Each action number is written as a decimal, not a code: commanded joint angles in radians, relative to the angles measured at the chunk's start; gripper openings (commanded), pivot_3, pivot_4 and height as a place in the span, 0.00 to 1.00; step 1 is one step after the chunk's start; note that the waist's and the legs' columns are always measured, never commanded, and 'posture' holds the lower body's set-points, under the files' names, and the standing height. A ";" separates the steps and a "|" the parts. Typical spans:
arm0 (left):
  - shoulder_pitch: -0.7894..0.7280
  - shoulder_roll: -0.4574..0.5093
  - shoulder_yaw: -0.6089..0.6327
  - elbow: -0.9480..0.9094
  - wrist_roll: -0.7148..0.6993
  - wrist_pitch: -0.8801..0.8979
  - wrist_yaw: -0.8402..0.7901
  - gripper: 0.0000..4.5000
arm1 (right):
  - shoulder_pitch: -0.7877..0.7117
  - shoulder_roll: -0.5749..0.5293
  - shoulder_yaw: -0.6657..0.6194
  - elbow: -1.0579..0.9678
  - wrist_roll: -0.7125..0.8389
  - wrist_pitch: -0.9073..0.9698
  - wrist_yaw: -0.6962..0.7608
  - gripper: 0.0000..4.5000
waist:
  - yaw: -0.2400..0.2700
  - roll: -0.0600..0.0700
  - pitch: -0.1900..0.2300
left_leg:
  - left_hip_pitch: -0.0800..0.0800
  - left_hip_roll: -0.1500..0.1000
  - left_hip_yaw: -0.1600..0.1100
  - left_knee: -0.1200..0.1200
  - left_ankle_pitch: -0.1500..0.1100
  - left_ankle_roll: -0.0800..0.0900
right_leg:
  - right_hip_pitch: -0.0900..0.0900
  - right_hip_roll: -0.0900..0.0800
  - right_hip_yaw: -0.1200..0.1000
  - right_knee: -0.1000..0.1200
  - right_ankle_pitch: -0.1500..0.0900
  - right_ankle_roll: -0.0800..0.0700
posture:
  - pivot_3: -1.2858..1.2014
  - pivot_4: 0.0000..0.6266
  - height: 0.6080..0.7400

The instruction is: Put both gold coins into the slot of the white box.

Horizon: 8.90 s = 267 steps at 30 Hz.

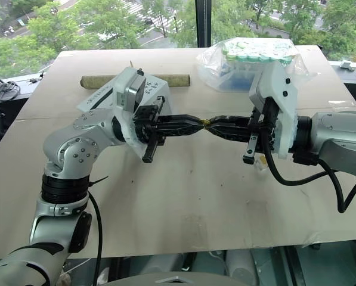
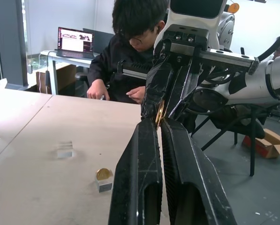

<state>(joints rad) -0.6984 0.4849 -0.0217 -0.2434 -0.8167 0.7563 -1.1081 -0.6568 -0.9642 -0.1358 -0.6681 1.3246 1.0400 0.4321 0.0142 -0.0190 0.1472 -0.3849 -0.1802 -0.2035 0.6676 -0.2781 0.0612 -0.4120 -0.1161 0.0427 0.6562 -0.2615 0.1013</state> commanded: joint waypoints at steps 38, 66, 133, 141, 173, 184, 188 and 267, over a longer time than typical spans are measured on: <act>-0.275 0.382 0.151 0.166 0.253 0.142 0.432 0.00 | 0.274 -0.123 -0.251 -0.099 -0.193 -0.210 0.155 0.62 | 0.000 -0.002 0.001 | 0.001 0.000 0.002 0.000 0.000 0.000 | 0.000 0.000 0.000 0.001 0.000 0.000 | 0.52 0.24 1.00; -0.627 0.479 -0.266 0.703 0.508 0.346 -0.077 0.00 | 0.314 -0.058 -0.283 -0.073 -0.279 -0.328 0.224 0.62 | -0.003 -0.006 0.004 | -0.001 0.000 0.000 0.001 0.000 0.000 | -0.002 0.000 -0.003 0.002 0.000 0.000 | 0.52 0.24 1.00; -0.363 0.367 0.283 0.287 0.106 0.489 -0.077 0.72 | 0.390 0.010 -0.220 -0.067 -0.176 -0.269 0.062 0.68 | -0.029 -0.007 0.004 | 0.000 0.000 0.000 0.002 0.000 0.000 | -0.002 -0.001 -0.005 0.005 0.000 0.000 | 0.52 0.24 1.00; 0.049 0.309 0.231 -0.256 -0.009 0.345 -0.048 0.72 | 0.591 0.071 -0.133 -0.090 -0.352 -0.143 -0.202 1.00 | -0.024 -0.006 0.001 | 0.000 0.000 0.001 0.004 0.000 0.000 | -0.002 -0.002 -0.004 0.006 0.000 0.000 | 0.52 0.24 1.00; 0.418 0.226 0.037 -0.281 0.123 -0.100 0.032 0.72 | 0.583 0.230 -0.066 0.076 -0.556 -0.017 -0.237 0.24 | 0.001 -0.004 -0.001 | 0.005 0.005 0.008 0.000 0.000 0.000 | 0.000 0.003 -0.001 0.002 0.004 -0.003 | 0.52 0.24 1.00; 0.431 0.238 0.040 -0.280 0.124 -0.110 0.027 0.72 | 0.559 0.236 -0.045 0.101 -0.592 -0.006 -0.194 0.24 | 0.001 -0.004 -0.001 | 0.005 0.006 0.008 0.000 0.000 -0.001 | 0.000 0.004 -0.001 0.002 0.004 -0.003 | 0.52 0.24 1.00; 0.435 0.242 0.039 -0.281 0.125 -0.117 0.026 0.72 | 0.547 0.247 -0.038 0.111 -0.602 0.007 -0.184 0.24 | 0.001 -0.004 -0.001 | 0.005 0.006 0.008 0.000 0.000 -0.001 | 0.000 0.004 -0.001 0.002 0.004 -0.003 | 0.52 0.24 1.00; -0.046 -0.054 0.069 0.078 -0.299 0.298 0.150 0.00 | 0.188 0.030 -0.031 -0.085 0.371 -0.214 -0.352 0.00 | 0.000 -0.004 0.000 | 0.003 0.007 0.007 0.000 -0.001 -0.001 | 0.000 0.004 -0.002 0.000 0.004 -0.003 | 0.52 0.24 1.00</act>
<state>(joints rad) -0.7237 0.4383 0.0340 -0.1464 -1.1031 1.0627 -0.9602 -0.4635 -0.9254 -0.1712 -0.7119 1.6626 0.8451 0.0771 0.0138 -0.0227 0.1473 -0.3818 -0.1734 -0.1968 0.6677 -0.2788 0.0601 -0.4124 -0.1117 0.0408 0.6564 -0.2573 0.0979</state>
